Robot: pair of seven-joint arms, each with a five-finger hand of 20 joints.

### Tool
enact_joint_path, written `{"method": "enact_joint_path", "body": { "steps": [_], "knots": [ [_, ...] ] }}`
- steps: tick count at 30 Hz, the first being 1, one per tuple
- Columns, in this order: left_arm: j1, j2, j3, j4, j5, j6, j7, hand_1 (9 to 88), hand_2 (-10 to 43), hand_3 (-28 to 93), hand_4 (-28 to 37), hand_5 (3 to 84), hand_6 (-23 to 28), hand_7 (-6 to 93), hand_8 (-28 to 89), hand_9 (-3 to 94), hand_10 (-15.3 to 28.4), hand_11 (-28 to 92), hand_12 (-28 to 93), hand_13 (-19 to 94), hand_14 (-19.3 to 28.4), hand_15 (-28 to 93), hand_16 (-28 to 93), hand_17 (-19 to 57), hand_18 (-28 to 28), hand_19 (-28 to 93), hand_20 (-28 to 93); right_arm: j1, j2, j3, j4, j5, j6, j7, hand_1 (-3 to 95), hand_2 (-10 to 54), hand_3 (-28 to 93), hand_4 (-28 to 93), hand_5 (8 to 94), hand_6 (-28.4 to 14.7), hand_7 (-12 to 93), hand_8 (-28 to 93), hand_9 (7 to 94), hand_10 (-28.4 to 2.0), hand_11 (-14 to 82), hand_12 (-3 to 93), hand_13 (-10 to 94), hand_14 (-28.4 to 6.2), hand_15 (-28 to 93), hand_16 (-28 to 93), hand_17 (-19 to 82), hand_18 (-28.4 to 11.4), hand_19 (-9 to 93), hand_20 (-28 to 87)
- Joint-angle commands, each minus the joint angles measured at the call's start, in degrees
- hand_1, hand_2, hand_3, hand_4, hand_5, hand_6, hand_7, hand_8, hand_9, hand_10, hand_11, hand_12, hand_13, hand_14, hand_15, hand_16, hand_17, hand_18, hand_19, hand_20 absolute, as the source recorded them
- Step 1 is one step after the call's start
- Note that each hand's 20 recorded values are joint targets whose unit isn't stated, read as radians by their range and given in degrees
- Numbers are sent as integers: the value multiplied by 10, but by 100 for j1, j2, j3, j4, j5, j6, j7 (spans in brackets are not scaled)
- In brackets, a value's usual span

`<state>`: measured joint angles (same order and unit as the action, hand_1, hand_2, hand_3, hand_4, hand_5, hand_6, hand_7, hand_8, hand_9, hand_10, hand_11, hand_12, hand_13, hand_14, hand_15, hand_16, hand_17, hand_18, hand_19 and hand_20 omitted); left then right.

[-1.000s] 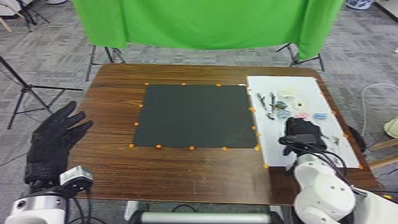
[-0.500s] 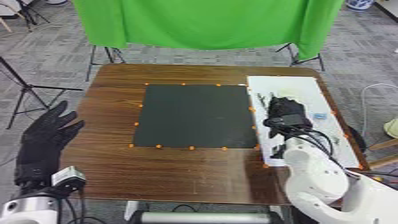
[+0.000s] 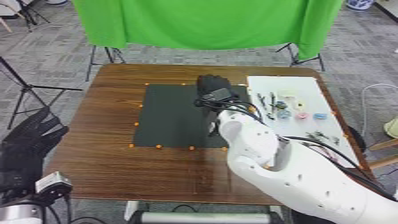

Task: Arrange flowers

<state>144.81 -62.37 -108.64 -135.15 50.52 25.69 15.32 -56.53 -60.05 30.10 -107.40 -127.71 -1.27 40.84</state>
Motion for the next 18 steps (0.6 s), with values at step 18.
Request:
{"method": "enact_joint_path", "body": {
  "steps": [18],
  "knots": [
    [-1349,290,527,373,304,-494,-586,230,67,823,-257,349,83,166,-119,316,174,254,85,249,251,465,-86,-103,233,558,-8,313,-1742,-499,1483,930,-302,602,489,-80,880,-283,841,-35,317,233,839,-128,581,275,810,-84,881,211,368,-277,932,476]
  ]
}}
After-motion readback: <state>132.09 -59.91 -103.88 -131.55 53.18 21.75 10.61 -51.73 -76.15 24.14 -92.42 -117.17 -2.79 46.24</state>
